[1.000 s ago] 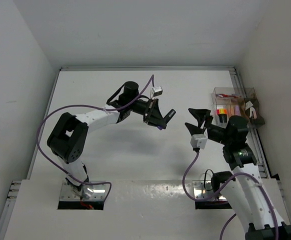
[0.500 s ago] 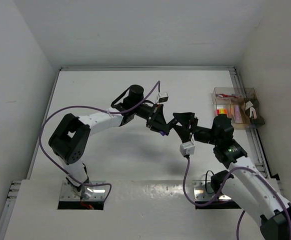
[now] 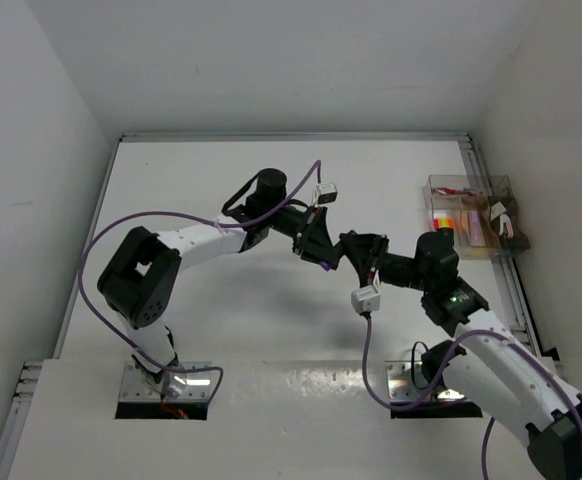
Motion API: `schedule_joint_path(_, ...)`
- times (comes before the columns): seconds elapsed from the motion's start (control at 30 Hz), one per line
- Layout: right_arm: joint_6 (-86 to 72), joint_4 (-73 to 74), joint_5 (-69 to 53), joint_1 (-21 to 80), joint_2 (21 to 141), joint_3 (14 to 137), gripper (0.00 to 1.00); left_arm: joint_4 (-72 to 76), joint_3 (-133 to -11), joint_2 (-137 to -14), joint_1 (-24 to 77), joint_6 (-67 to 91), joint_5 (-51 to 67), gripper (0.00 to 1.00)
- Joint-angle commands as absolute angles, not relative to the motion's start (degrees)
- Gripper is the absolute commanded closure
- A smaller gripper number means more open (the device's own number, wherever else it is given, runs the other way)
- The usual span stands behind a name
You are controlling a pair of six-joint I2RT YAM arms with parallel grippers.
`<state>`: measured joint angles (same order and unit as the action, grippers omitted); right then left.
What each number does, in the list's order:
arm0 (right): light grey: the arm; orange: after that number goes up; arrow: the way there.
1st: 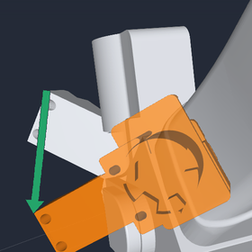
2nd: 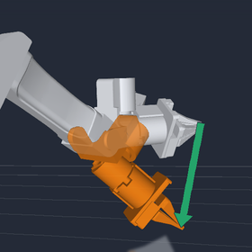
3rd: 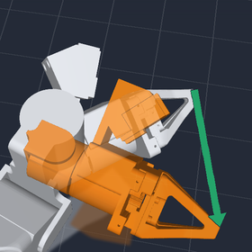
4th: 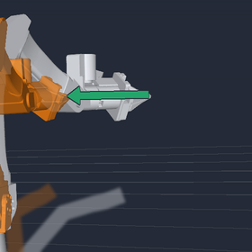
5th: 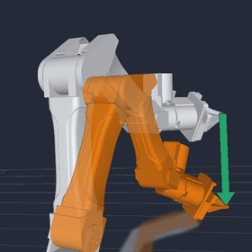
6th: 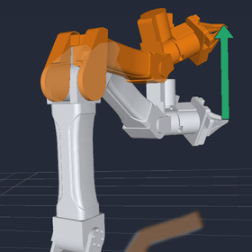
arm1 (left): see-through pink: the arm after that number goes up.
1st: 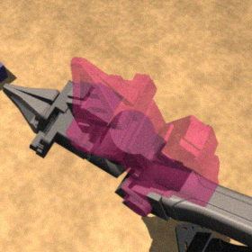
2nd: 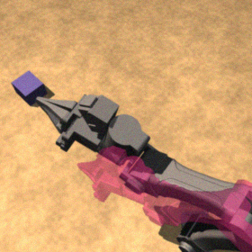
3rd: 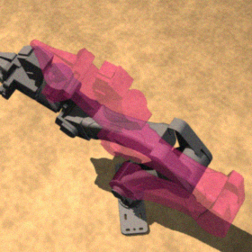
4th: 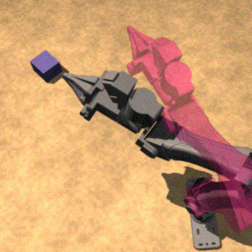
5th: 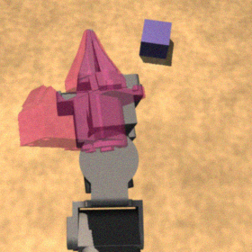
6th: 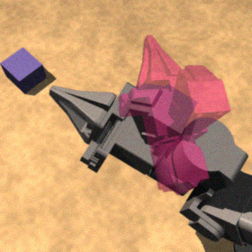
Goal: Sort the stationery into containers
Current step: Pass the stationery from the left arm to the right, then place the stationery into the container
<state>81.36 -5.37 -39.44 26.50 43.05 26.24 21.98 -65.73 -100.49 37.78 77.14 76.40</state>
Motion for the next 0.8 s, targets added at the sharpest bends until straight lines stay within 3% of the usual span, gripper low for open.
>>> schedule_joint_path(0.0,82.18,-9.93,-40.17,27.95,42.71,27.33,0.81,22.85,-66.71,-99.58,38.23,77.61,76.12,0.87)
schedule_joint_path(0.1,81.48,-10.28,-40.25,28.3,42.28,27.25,1.0,22.33,-65.92,-98.97,37.27,77.43,74.8,0.33)
schedule_joint_path(0.13,81.39,-10.46,-40.25,28.39,42.19,27.16,1.0,21.8,-65.74,-98.44,36.92,77.08,74.45,0.04)
schedule_joint_path(0.4,82.71,-1.68,-38.95,28.57,38.85,28.91,1.0,11.63,-68.46,-96.25,30.86,68.22,72.34,0.0)
schedule_joint_path(0.57,74.11,6.41,-31.39,28.13,35.69,30.85,1.0,0.28,-73.81,-92.99,19.18,51.09,64.09,0.0)
schedule_joint_path(0.67,54.99,7.47,-20.6,27.51,36.9,32.95,1.0,-9.56,-73.92,-89.05,10.48,44.74,50.22,0.0)
schedule_joint_path(0.77,25.34,14.62,-0.24,23.76,47.22,47.56,1.0,-10.43,-73.9,-89.9,5.98,44.65,51.75,0.0)
